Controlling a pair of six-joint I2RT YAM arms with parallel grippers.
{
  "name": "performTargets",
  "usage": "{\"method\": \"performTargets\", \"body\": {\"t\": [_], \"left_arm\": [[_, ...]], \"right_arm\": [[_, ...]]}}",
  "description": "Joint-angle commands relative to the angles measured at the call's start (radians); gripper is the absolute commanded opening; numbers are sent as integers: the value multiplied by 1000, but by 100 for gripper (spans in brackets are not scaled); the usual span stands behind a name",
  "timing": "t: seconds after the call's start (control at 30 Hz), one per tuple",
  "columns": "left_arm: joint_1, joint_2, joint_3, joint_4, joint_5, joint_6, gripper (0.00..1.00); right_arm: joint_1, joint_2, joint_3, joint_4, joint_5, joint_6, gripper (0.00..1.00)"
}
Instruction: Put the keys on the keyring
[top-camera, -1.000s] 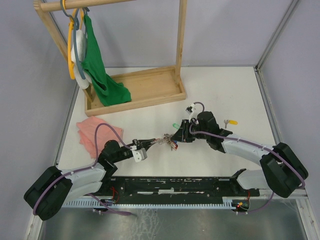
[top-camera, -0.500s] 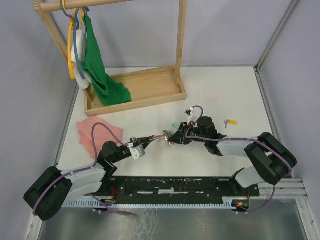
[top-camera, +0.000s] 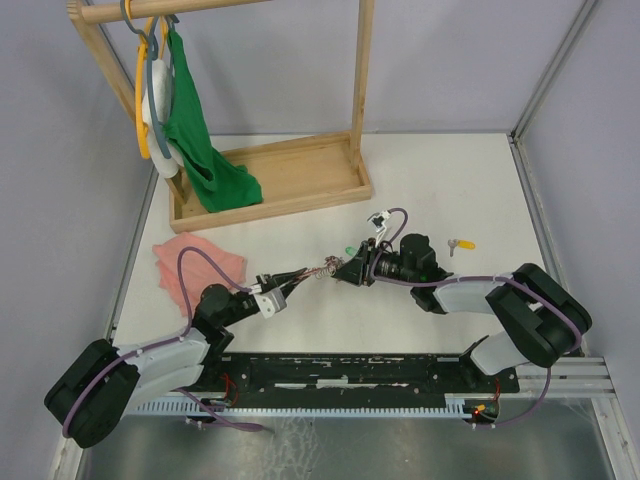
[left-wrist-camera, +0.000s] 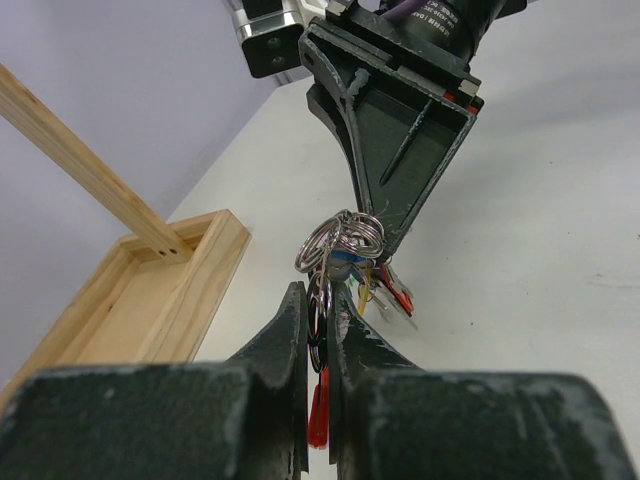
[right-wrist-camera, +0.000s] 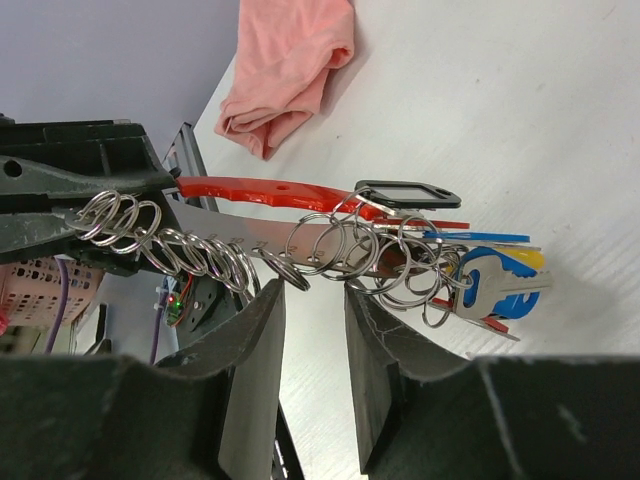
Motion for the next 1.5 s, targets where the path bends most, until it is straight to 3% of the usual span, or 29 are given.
{"method": "performTargets", "body": {"t": [0.0,0.53,0.77,0.97,1.07,1.2,1.37,1.47], "left_arm": [[1,-35,-15,102,-5,-35,3],[0,-52,-15,121,37,-65,3],[-1,-50,-14,131,51,-73,3],[0,-47,-15,132,54,-76,3],[0,-40,-15,115,50,-67,3],[0,-26,-20,107,39,-46,3],[0,-27,-7,45,34,-23,16],[-1,-35,1,12,57,-27,31]], "right_arm": [[-1,-51,-17,109,-52,-43,39],[-2,-75,-13,168,-19,3,39],[-2,-65,-6,179,-19,9,32],[-3,-80,11,142,-21,-13,17],[-2,-104,35,40,-12,-81,3],[-3,-177,85,-208,15,-233,1],[0,-263,229,-646,71,-495,1],[2,-271,313,-831,80,-635,1]]}}
